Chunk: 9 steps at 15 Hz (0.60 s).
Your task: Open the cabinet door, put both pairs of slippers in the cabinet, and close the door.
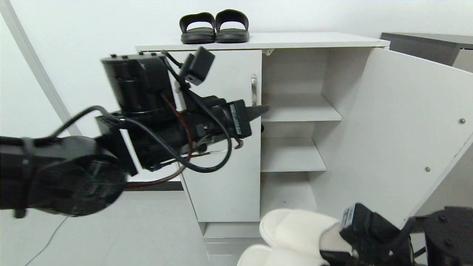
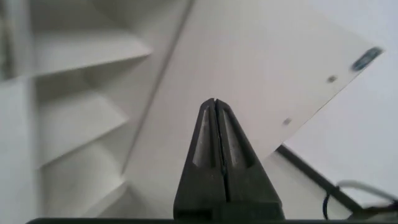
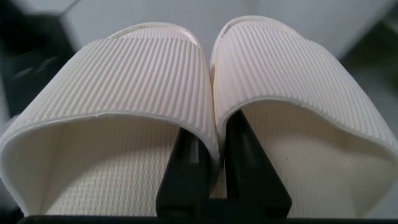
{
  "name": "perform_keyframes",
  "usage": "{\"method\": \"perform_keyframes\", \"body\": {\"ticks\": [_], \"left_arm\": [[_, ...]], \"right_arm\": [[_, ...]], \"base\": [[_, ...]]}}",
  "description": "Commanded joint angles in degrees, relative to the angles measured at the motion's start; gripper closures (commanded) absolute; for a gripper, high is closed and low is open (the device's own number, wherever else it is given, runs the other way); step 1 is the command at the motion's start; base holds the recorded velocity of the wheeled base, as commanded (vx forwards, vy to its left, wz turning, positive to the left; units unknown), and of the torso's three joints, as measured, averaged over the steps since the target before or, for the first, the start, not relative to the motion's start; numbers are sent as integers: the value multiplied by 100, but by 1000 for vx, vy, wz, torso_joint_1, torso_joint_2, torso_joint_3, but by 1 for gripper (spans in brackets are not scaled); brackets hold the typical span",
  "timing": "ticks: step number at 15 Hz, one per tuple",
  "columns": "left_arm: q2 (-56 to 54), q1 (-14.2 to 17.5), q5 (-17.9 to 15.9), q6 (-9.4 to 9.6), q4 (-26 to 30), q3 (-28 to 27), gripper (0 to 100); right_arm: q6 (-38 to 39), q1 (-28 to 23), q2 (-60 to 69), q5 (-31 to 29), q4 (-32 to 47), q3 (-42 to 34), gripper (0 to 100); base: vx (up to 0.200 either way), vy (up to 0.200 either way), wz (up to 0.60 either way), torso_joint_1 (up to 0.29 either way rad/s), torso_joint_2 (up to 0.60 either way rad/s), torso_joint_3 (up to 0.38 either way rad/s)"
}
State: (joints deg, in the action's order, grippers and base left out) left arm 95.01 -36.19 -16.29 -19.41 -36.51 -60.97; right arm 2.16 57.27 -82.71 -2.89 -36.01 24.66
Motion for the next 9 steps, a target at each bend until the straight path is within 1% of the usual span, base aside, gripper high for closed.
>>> {"method": "perform_keyframes", "body": {"ticks": [1, 2, 3, 4, 5, 6, 7, 8, 9], "left_arm": [[-1785, 657, 688, 288, 1559, 445, 100], [-2409, 833, 1136, 614, 2210, 515, 100], [-3050, 1035, 1664, 921, 2816, 630, 100], [-3516, 1141, 1998, 1035, 3185, 726, 100], [-4043, 1229, 2349, 1071, 3590, 849, 100], [-4834, 1317, 2956, 1141, 4178, 1008, 100], [-5370, 1387, 3404, 1220, 4530, 1113, 100], [-5951, 1835, 3685, 1396, 4917, 1368, 100], [-6575, 2398, 3685, 1607, 5049, 1772, 100]], "right_arm": [[329, -366, -606, -625, 6, 513, 100], [505, -454, -869, -1082, -2, 751, 100], [646, -524, -1159, -1530, -2, 988, 100], [725, -586, -1353, -1847, -11, 1155, 100], [830, -647, -1537, -2198, -2, 1357, 100], [1023, -779, -1801, -2673, -2, 1630, 100], [1085, -928, -1977, -2954, -11, 1805, 100], [1120, -1060, -2091, -3165, -11, 1911, 100], [1138, -1130, -2135, -3192, -11, 1911, 100]], "base": [[0, 0, 0, 0, 0, 0], [0, 0, 0, 0, 0, 0], [0, 0, 0, 0, 0, 0], [0, 0, 0, 0, 0, 0], [0, 0, 0, 0, 0, 0], [0, 0, 0, 0, 0, 0], [0, 0, 0, 0, 0, 0], [0, 0, 0, 0, 0, 0], [0, 0, 0, 0, 0, 0]]}}
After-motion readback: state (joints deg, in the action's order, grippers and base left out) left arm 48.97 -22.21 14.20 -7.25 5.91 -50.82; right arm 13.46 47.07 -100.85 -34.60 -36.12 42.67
